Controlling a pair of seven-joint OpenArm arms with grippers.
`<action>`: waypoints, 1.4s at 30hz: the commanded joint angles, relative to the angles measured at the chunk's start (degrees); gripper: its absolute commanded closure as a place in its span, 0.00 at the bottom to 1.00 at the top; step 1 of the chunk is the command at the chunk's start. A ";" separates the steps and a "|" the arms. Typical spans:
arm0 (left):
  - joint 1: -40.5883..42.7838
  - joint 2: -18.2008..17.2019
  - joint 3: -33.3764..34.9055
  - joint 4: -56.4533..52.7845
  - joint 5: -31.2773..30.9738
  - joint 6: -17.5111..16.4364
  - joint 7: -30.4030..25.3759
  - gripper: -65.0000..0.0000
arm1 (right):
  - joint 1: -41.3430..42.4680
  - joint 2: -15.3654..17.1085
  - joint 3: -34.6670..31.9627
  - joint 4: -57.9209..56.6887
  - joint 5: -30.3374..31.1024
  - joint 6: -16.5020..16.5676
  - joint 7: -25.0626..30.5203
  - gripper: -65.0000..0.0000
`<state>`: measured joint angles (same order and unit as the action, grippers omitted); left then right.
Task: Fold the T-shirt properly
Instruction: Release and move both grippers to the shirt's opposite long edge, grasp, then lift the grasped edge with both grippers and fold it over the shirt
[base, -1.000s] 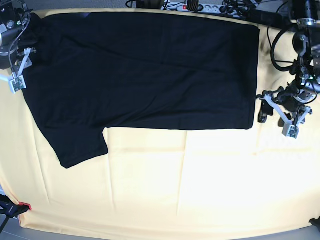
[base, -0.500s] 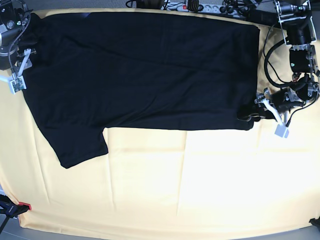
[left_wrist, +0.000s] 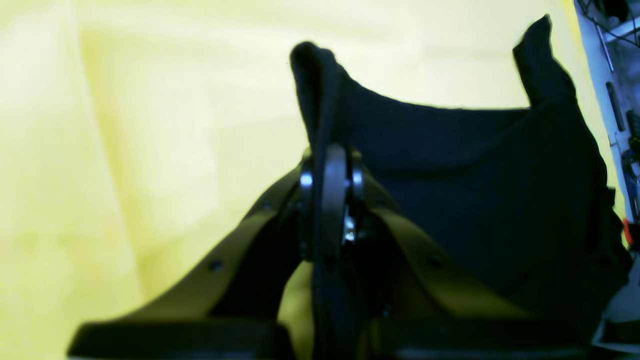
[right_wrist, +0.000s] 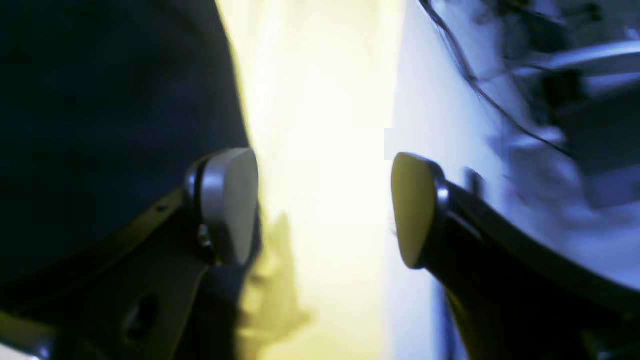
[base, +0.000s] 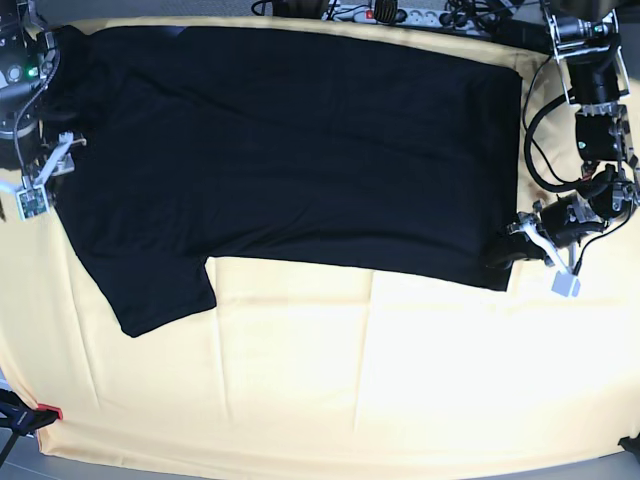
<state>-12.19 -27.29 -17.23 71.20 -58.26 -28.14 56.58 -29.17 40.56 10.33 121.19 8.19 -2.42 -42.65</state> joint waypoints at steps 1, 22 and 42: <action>-2.05 -0.79 -0.35 0.94 -0.68 -0.11 -2.19 1.00 | 2.71 -0.04 0.59 -1.66 0.92 0.74 1.18 0.33; -2.60 -0.50 -0.37 0.94 1.49 -0.15 -0.42 1.00 | 47.19 -7.30 3.23 -62.90 36.63 36.13 -9.64 0.33; -2.95 -0.48 -0.35 0.94 1.05 -4.24 -6.25 1.00 | 48.43 -7.52 3.21 -66.84 43.25 42.42 -5.09 1.00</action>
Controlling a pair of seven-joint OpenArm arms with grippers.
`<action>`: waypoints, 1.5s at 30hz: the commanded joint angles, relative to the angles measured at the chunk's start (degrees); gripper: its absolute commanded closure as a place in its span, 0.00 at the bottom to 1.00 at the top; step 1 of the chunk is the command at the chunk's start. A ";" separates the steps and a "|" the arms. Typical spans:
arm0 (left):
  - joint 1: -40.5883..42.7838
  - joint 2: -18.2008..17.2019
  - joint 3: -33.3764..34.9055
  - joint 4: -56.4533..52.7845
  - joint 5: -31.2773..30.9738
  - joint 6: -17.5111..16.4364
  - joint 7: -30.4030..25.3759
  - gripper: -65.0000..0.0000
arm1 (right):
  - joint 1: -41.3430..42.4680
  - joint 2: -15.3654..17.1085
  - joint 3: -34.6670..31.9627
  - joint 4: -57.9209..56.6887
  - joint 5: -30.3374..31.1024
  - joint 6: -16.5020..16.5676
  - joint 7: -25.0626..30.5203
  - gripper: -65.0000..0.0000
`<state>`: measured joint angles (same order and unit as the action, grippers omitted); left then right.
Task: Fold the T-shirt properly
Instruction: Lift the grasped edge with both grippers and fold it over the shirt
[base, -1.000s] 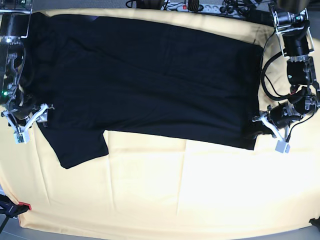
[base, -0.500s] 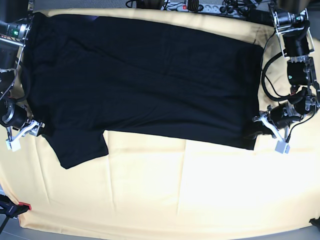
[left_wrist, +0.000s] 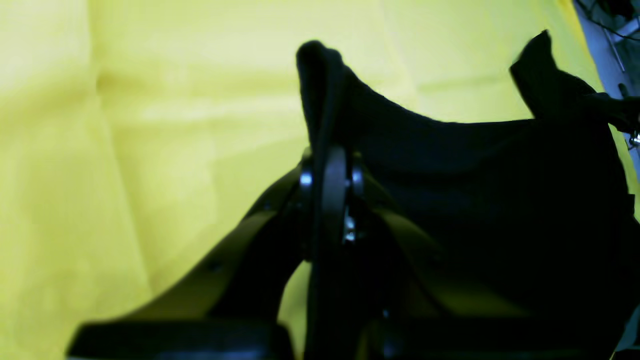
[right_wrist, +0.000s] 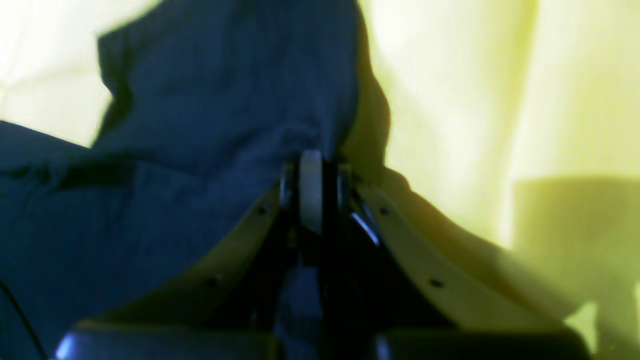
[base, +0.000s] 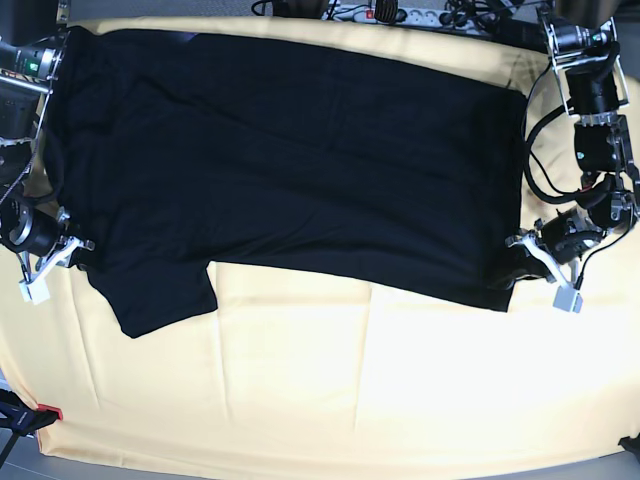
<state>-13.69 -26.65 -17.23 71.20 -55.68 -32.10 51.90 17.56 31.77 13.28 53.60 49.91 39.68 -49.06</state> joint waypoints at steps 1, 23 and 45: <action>-1.44 -1.11 -0.35 0.94 -1.51 -0.74 -2.60 1.00 | 2.36 1.11 0.26 0.74 -0.55 0.32 2.73 1.00; -8.50 -1.18 0.98 0.94 0.50 -4.37 -1.70 1.00 | 9.46 0.09 0.17 1.22 2.69 0.32 -4.85 1.00; -1.07 -9.64 0.98 1.18 -29.32 -7.90 27.91 1.00 | -12.31 10.54 0.28 28.41 7.32 0.32 -13.16 1.00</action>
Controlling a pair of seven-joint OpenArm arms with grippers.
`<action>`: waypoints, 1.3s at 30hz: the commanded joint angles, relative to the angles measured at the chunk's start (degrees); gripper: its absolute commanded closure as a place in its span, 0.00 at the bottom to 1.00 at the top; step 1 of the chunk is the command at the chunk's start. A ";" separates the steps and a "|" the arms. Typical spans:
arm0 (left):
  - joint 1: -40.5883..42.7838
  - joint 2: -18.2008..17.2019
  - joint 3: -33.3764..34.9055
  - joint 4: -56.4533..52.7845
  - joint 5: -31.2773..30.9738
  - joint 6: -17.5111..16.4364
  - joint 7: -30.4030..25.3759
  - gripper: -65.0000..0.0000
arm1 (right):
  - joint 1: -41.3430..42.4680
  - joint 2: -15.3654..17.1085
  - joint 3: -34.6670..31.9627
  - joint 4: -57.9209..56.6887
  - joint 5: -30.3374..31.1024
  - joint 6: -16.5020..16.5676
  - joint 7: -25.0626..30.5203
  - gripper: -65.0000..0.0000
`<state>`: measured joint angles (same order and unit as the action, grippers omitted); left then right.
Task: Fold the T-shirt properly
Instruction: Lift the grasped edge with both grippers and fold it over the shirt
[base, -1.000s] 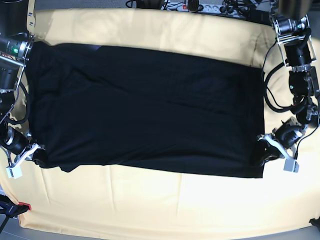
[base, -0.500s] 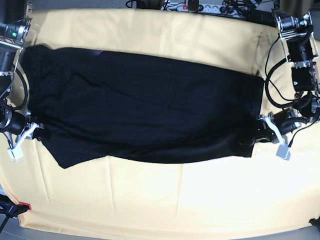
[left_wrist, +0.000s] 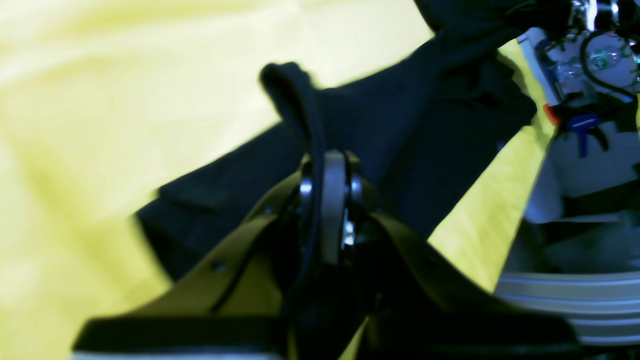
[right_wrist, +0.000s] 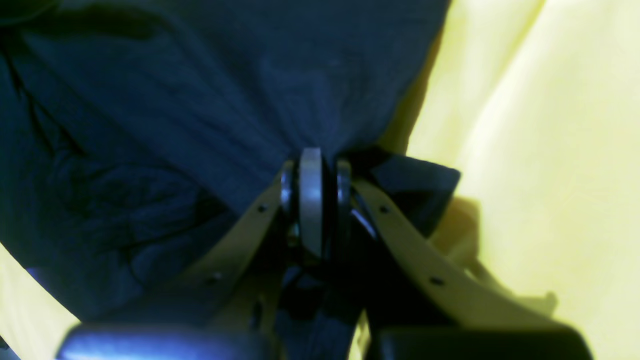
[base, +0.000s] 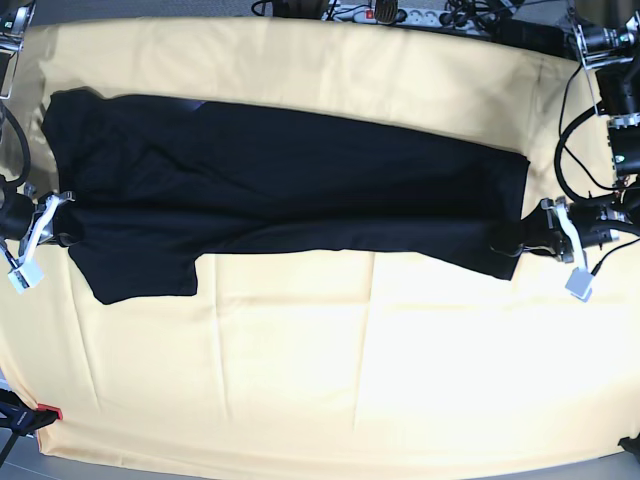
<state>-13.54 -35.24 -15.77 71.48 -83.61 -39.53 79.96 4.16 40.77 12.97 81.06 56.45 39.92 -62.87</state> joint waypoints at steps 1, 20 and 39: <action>-1.22 -1.53 -0.48 0.90 -1.39 -0.47 0.04 1.00 | 1.07 1.62 0.59 0.96 0.76 0.08 0.63 1.00; 4.61 -3.80 -0.39 0.90 -1.39 5.90 0.04 0.85 | 1.36 2.58 0.59 0.96 0.81 0.08 -1.66 0.65; 10.01 -3.80 -0.42 0.87 -1.39 4.59 0.04 0.38 | 2.82 -8.00 0.59 -1.18 -15.30 -9.44 16.94 0.26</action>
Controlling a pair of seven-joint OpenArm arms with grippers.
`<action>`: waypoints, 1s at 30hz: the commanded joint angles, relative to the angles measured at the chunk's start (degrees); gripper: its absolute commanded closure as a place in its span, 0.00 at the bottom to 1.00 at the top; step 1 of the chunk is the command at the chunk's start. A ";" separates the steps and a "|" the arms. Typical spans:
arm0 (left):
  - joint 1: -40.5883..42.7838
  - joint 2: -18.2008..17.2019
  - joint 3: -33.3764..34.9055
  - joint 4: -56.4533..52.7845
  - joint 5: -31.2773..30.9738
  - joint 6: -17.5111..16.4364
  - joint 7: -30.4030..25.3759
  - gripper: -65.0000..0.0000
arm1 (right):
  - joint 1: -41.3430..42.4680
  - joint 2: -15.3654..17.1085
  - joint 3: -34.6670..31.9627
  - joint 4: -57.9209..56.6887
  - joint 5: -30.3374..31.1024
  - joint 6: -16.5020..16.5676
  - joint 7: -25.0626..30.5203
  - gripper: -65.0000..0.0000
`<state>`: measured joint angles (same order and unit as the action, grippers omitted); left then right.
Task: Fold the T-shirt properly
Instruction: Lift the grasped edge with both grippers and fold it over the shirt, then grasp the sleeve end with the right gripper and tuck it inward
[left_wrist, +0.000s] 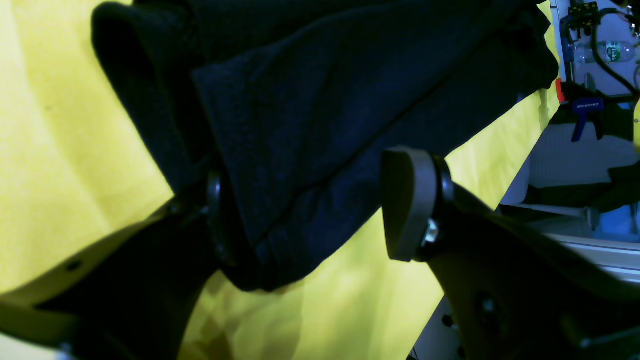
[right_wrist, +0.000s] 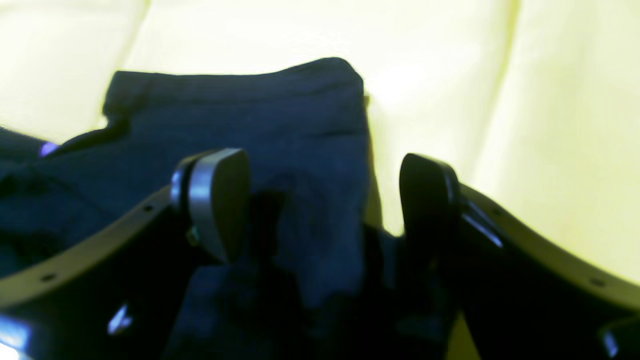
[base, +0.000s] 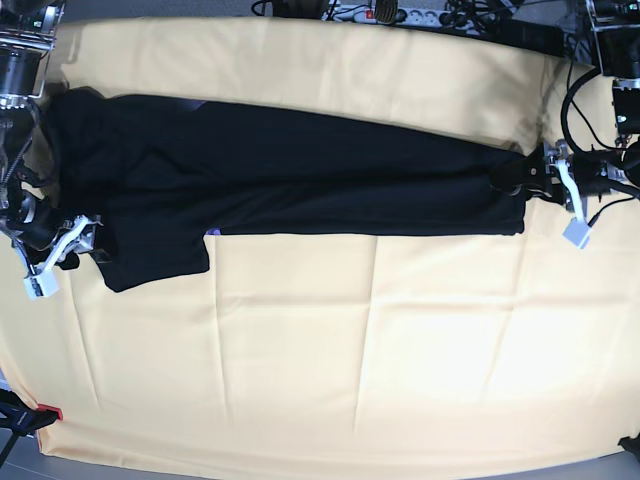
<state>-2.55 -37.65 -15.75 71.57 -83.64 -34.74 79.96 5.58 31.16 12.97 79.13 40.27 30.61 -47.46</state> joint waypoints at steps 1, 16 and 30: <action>-0.96 -1.40 -0.44 0.79 -1.36 -0.20 0.04 0.38 | 2.19 0.85 0.59 -0.04 -1.73 -1.40 2.36 0.26; -0.96 -1.38 -0.44 0.81 -1.36 -0.44 0.04 0.38 | 13.05 -2.10 0.59 -20.00 14.32 8.96 -6.67 0.27; -0.98 -1.40 -0.44 0.79 -1.36 -0.63 0.04 0.38 | 13.29 -2.73 0.59 -15.91 19.85 9.39 -8.66 1.00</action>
<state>-2.57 -37.63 -15.75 71.57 -83.64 -34.98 79.99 17.15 27.40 13.23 62.02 58.43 39.44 -57.52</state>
